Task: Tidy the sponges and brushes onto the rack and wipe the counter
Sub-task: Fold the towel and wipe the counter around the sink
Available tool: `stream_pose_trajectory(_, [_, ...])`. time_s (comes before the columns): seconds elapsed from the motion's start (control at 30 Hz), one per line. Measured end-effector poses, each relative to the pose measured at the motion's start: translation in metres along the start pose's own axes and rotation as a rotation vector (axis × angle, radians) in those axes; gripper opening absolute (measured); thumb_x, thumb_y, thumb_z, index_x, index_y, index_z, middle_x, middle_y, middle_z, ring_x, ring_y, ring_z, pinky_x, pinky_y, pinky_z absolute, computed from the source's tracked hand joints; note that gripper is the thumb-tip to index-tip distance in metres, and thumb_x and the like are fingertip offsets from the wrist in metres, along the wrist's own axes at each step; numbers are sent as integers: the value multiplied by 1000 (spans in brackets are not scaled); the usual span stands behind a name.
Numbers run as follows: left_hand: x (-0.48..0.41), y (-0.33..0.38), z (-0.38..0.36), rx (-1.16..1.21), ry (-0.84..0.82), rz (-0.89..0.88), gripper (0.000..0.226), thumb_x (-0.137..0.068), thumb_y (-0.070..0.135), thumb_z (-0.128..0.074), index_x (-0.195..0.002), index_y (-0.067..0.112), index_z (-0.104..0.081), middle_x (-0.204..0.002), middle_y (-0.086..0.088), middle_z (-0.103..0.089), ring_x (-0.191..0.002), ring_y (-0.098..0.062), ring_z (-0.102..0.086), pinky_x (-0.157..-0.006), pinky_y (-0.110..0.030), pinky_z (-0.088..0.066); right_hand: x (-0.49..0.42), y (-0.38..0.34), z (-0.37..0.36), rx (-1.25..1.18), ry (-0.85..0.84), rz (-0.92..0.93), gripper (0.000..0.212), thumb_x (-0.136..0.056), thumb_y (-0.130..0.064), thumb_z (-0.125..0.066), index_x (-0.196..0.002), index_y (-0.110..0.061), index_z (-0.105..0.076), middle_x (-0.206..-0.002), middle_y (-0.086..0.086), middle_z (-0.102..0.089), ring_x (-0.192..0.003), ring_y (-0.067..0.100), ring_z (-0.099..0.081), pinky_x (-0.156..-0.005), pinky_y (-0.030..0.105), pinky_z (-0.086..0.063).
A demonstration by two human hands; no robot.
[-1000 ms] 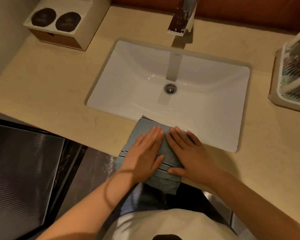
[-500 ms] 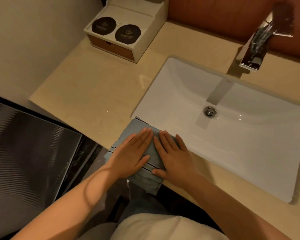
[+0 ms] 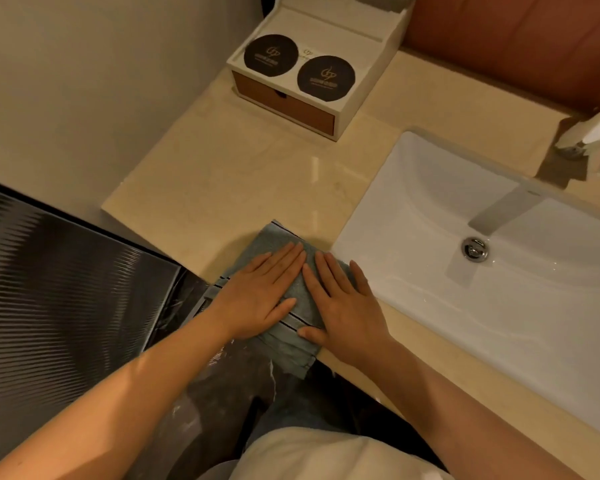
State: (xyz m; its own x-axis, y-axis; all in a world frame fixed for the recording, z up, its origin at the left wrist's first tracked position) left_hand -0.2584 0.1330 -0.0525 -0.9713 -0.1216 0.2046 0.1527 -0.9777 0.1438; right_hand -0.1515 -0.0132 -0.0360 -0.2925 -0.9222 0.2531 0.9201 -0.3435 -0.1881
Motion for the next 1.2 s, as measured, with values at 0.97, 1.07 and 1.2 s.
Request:
stream_pose_trajectory(0.97, [8, -37, 2, 170, 124, 551, 67, -82, 49, 10, -140, 17, 20, -149, 4, 21, -135, -7, 22, -110, -28, 12, -70, -32, 16, -120, -113, 32, 97, -67, -73, -17, -149, -24, -3, -155, 10, 15, -135, 20, 24, -115, 38, 3])
stream_pose_trajectory(1.07, [25, -65, 1, 158, 134, 563, 68, -84, 50, 3, -142, 17, 16, -152, 4, 16, -137, -5, 19, -111, -27, 12, -82, -55, 17, -106, -41, 75, 85, -76, -65, -42, -148, -25, -20, -155, 16, 1, -143, 27, 5, -115, 43, -12])
stream_pose_trajectory(1.2, [36, -102, 7, 142, 108, 569, 72, -85, 53, 2, -147, 19, 9, -155, 5, 12, -139, -4, 17, -114, -28, 7, -109, -77, 23, -58, -187, 139, 79, -90, -62, -33, -148, -29, 9, -146, 10, 31, -135, 21, 30, -117, 38, 4])
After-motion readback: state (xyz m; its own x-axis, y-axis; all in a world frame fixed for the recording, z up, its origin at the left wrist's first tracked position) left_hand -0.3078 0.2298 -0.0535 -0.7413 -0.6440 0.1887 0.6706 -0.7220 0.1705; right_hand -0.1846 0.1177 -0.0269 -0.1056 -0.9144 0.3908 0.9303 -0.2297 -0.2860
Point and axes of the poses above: each hand's wrist, its own x-axis away from the middle knuckle, its own z-axis out of the back of the hand, y = z × x, the point moved 1 cm from there along -x, towards the middle knuckle
